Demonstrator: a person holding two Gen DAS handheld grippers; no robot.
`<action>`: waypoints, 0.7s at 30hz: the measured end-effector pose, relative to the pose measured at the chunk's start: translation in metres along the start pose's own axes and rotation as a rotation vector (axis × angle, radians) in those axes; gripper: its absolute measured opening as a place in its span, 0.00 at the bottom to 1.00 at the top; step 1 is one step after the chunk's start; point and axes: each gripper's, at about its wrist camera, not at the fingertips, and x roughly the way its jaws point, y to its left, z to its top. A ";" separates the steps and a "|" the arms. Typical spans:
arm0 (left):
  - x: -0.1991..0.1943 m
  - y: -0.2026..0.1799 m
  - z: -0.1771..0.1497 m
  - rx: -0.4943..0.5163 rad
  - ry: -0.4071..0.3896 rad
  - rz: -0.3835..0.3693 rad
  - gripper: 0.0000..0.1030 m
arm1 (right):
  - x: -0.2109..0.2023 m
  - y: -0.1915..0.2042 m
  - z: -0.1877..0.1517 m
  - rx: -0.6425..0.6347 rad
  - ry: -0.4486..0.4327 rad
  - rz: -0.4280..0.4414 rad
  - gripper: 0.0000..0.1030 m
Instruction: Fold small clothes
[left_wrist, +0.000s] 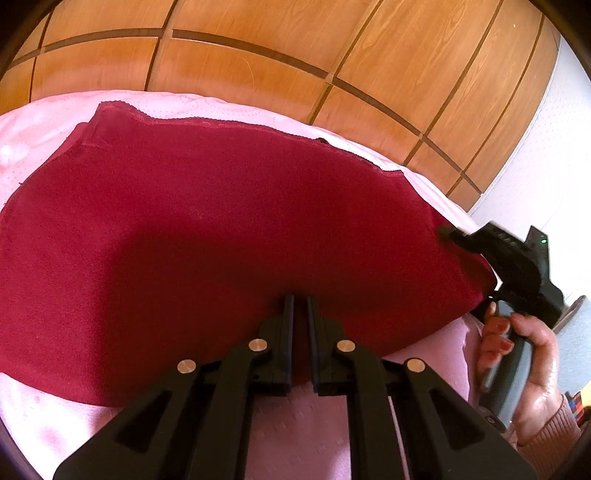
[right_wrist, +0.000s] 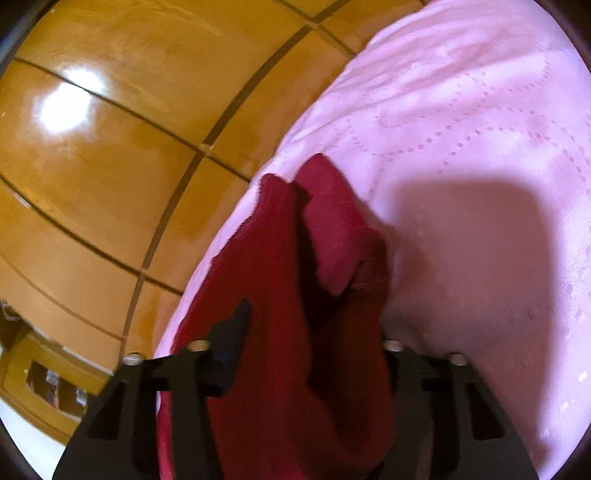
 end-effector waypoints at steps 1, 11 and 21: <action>0.000 0.001 0.000 -0.003 0.001 -0.003 0.08 | 0.001 -0.004 0.001 0.017 -0.004 -0.003 0.24; -0.007 0.000 0.008 -0.042 0.030 -0.076 0.30 | -0.006 0.007 0.004 0.023 -0.018 0.010 0.17; -0.052 0.016 0.029 -0.014 -0.111 0.060 0.79 | -0.024 0.063 0.005 -0.154 -0.071 -0.010 0.17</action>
